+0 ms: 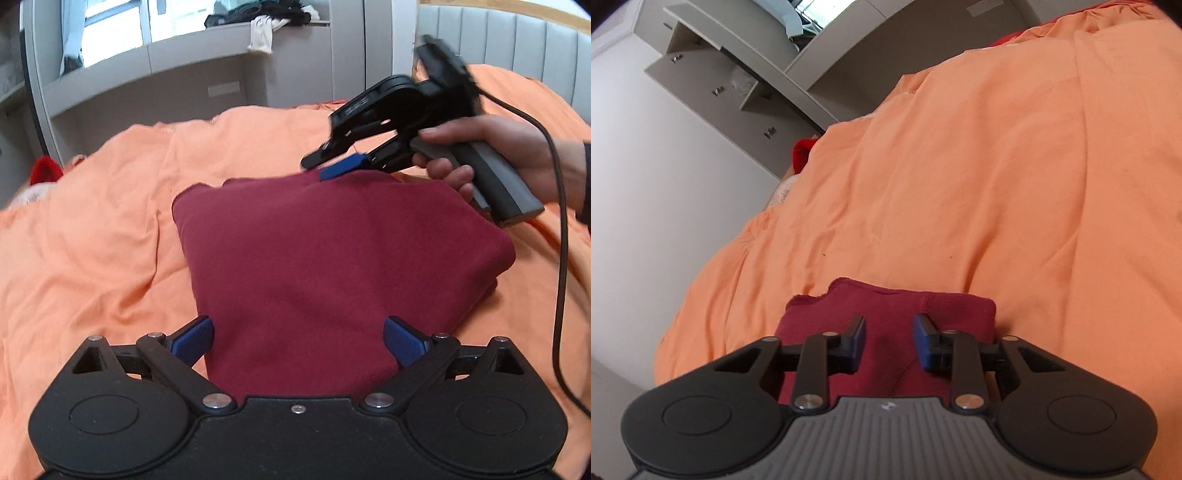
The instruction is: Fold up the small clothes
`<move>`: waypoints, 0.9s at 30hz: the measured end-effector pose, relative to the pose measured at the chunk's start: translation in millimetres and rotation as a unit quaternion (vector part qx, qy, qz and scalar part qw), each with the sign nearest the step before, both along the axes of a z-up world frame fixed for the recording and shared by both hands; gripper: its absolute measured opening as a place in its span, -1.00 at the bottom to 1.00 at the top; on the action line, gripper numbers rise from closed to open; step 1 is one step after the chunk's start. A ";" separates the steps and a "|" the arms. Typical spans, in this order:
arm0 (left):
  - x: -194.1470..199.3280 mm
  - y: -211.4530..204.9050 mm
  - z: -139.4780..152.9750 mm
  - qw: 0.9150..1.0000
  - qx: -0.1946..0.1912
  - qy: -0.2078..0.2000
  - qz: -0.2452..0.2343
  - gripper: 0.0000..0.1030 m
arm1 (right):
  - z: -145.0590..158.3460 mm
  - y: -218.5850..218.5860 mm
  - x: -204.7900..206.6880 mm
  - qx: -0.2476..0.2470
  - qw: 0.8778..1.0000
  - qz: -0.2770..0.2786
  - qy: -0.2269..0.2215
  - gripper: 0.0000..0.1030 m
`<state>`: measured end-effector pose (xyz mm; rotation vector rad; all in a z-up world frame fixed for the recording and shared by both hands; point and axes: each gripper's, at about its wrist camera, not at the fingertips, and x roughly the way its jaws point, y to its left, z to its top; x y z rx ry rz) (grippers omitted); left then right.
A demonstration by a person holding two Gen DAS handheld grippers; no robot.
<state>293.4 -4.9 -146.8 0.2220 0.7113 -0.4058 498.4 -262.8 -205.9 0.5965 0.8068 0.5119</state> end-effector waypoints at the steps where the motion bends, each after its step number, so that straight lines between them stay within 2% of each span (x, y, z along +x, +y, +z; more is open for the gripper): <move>1: -2.3 1.3 4.6 1.000 0.001 -0.003 -0.003 0.89 | 6.8 -3.1 -9.4 0.007 1.000 -0.006 -0.014 -0.36; 3: -11.5 4.1 14.3 1.000 0.004 -0.018 -0.004 0.89 | 31.8 -4.0 -33.0 0.019 0.998 0.000 -0.057 -0.19; 4: -16.5 7.3 20.2 1.000 0.001 -0.026 -0.004 0.90 | 44.4 -4.9 -50.1 0.020 0.997 0.014 -0.077 -0.14; 6: -21.1 9.9 27.4 0.999 -0.008 -0.034 -0.001 0.96 | 64.2 -3.0 -86.9 0.020 0.994 0.052 -0.097 0.07; 9: -28.1 12.6 36.5 0.999 -0.007 -0.049 0.010 0.96 | 73.6 10.7 -139.7 0.017 0.988 0.110 -0.112 0.12; 12: -41.0 17.8 46.4 0.997 -0.013 -0.060 0.041 0.99 | 51.4 15.3 -175.5 -0.002 0.988 0.116 -0.104 0.12; 14: -48.3 24.9 47.4 0.995 -0.032 -0.057 0.072 0.99 | 22.5 16.2 -187.3 -0.046 0.990 0.105 -0.082 0.11; 15: -52.9 27.7 47.4 0.994 -0.039 -0.054 0.088 0.99 | 9.3 14.6 -190.5 -0.055 0.991 0.094 -0.076 0.03; 17: -63.1 33.2 44.2 0.990 -0.050 -0.049 0.124 0.99 | -2.2 7.8 -197.7 -0.037 0.993 0.079 -0.085 0.00; 19: -72.7 38.9 41.5 0.985 -0.059 -0.042 0.160 0.99 | 10.8 3.2 -206.1 -0.027 0.995 0.053 -0.077 0.21; 21: -87.2 44.1 45.5 0.979 -0.067 -0.044 0.185 0.99 | 38.0 0.6 -228.5 -0.043 0.994 0.024 -0.098 0.99; 23: -101.3 47.2 52.8 0.975 -0.074 -0.053 0.201 0.99 | 69.0 2.0 -261.4 -0.087 0.984 0.016 -0.155 1.00; 27: -119.8 47.0 65.7 0.971 -0.072 -0.047 0.224 0.99 | 108.8 13.3 -319.3 -0.187 0.963 0.015 -0.191 1.00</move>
